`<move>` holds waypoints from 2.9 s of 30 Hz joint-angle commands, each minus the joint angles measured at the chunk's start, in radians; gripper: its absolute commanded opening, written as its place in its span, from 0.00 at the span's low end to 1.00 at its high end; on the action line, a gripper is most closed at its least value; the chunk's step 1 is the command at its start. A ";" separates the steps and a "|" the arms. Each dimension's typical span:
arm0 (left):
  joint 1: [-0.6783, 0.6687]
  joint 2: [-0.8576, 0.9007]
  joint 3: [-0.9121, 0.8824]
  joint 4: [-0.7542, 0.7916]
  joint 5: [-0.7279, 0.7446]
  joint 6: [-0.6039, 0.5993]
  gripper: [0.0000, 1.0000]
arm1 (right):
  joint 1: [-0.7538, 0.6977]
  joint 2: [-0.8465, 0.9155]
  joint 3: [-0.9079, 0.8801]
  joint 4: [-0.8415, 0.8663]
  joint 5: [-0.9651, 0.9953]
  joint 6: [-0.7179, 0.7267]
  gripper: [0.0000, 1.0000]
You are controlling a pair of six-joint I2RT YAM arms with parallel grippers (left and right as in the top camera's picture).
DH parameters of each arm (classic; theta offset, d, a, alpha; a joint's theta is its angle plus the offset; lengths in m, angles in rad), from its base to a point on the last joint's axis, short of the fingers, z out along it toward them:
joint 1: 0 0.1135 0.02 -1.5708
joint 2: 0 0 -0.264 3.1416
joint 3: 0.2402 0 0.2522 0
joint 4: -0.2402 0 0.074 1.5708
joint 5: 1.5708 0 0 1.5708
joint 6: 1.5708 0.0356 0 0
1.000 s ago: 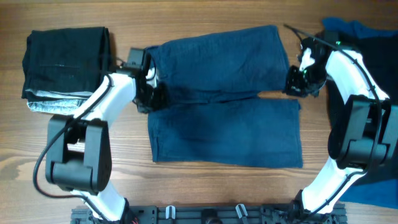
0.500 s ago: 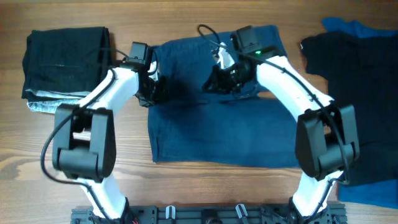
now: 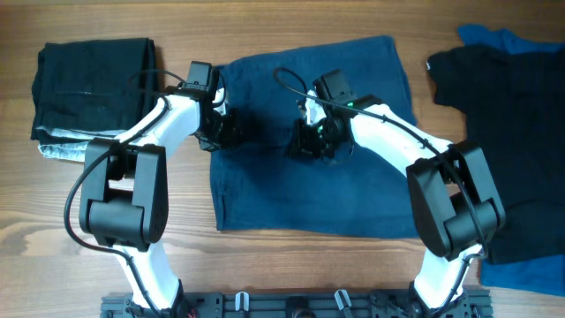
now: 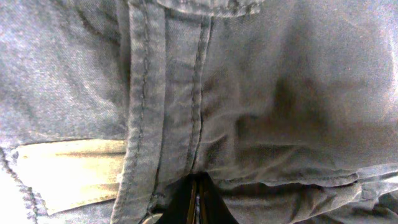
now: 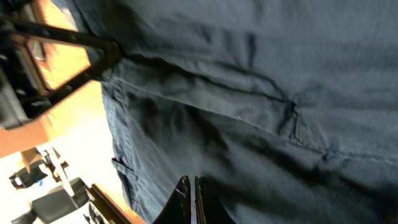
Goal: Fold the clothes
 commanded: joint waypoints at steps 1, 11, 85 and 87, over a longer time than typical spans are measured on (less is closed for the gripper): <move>0.000 0.044 -0.003 -0.001 -0.034 0.018 0.04 | 0.002 -0.012 -0.043 0.035 -0.026 0.008 0.04; 0.000 0.044 -0.003 -0.036 -0.077 0.018 0.06 | -0.032 -0.002 -0.077 -0.048 0.211 0.082 0.04; -0.002 -0.011 0.016 -0.024 -0.277 0.019 0.06 | -0.402 0.045 0.072 -0.016 0.548 -0.283 0.13; -0.002 -0.011 0.016 -0.023 -0.277 0.019 0.06 | -0.435 0.045 0.072 -0.032 0.613 -0.284 0.13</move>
